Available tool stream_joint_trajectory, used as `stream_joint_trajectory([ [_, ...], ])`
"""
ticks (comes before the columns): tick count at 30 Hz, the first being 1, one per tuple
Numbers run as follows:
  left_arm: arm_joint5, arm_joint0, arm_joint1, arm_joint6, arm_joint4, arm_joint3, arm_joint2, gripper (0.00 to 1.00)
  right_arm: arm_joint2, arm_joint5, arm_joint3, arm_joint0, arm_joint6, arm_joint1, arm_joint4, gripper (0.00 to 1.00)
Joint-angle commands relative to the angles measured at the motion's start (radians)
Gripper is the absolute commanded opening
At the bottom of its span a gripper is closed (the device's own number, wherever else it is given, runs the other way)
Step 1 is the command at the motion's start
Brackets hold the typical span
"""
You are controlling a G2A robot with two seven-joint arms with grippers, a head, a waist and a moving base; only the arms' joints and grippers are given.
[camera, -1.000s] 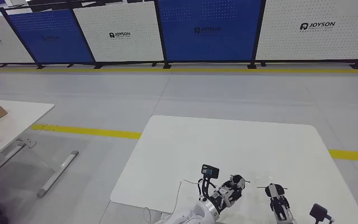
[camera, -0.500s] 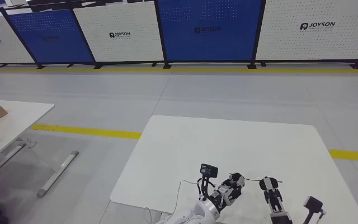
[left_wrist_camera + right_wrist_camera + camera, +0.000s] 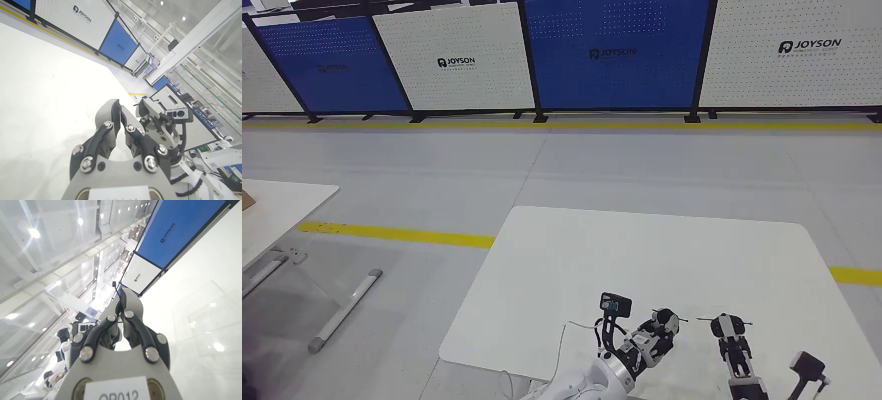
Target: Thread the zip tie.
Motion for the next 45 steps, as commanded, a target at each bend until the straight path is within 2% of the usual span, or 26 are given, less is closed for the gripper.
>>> stream_joint_trajectory([
  [1,0.000,0.000,0.000,0.000,0.000,0.000,0.000,0.00,0.005,0.000,0.010,-0.001,-0.002,-0.004,-0.007,0.00],
  [11,0.000,0.000,0.000,0.000,0.000,0.000,0.000,0.00,0.026,0.027,0.040,0.002,0.078,-0.021,0.002,0.00],
  [16,0.000,0.000,0.000,0.000,0.000,0.000,0.000,0.00,0.031,0.013,0.047,0.005,0.145,-0.027,0.031,0.00],
  [45,0.000,0.000,0.000,0.000,0.000,0.000,0.000,0.00,0.031,0.013,0.047,0.005,0.145,-0.027,0.031,0.00],
])
